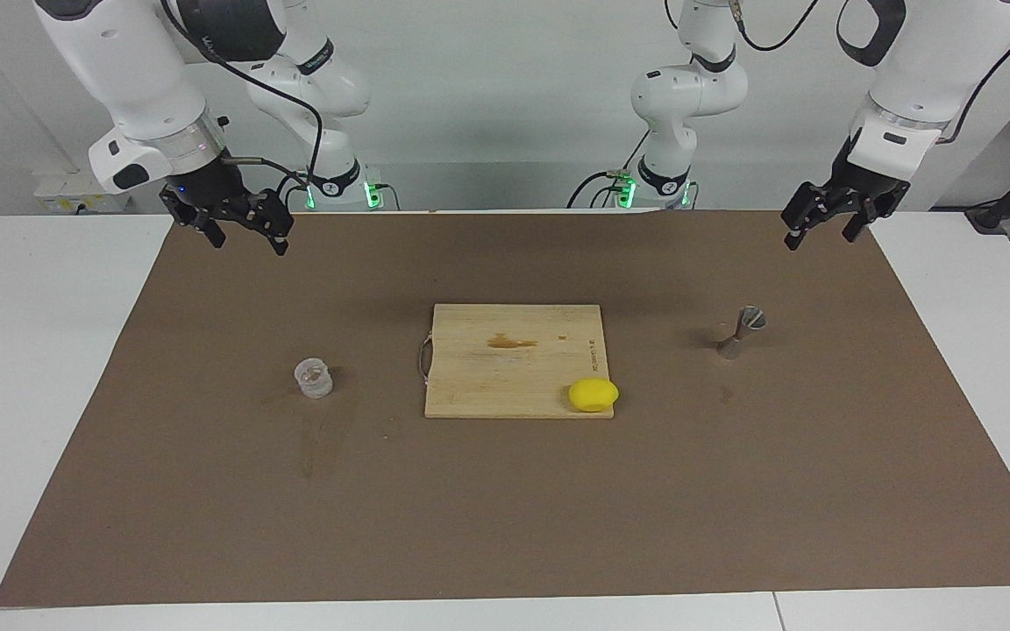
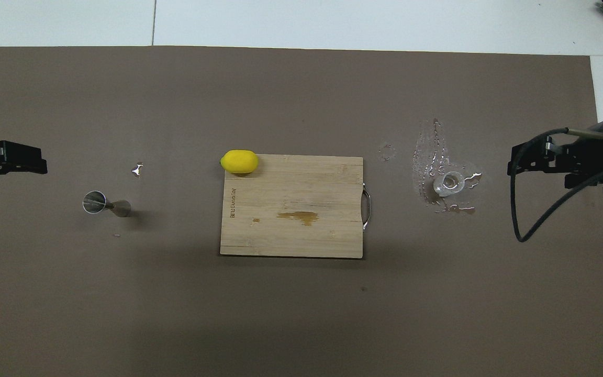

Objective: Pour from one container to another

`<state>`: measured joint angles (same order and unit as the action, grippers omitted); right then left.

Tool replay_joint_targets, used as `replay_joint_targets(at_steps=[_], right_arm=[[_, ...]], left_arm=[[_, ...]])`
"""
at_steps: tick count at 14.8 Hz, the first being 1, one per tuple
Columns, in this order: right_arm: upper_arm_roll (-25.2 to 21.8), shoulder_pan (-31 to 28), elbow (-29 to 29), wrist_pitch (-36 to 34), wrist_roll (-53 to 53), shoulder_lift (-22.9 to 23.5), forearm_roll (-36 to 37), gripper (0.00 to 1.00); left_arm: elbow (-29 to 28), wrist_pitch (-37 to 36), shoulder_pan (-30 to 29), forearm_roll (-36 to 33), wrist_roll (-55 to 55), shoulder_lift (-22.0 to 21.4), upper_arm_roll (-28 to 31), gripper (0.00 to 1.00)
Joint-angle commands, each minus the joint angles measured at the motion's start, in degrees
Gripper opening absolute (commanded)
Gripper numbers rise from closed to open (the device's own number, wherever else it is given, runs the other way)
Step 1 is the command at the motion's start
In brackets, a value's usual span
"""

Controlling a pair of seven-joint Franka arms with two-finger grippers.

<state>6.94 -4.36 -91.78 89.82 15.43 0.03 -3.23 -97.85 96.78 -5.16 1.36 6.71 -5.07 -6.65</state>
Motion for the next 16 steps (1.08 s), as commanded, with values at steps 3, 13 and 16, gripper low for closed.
replay_joint_targets(at_steps=[3,13,16], right_arm=[[0.4,-1.1,-0.3,-0.7,-1.5,-0.3,-1.6,1.00],[0.4,-1.1,-0.3,-0.7,-1.5,-0.3,-1.6,1.00],[0.4,-1.1,-0.3,-0.7,-1.5,-0.3,-1.6,1.00]], left_arm=[[1.1,-1.5,0.7,-1.1,-0.5,0.2,0.4,1.00],[-7.7,14.6,0.5,-1.1,-0.3,-1.6,0.5,1.00],[-11.6,22.0,0.0,-1.0,-0.3,-0.9,0.5,1.00]])
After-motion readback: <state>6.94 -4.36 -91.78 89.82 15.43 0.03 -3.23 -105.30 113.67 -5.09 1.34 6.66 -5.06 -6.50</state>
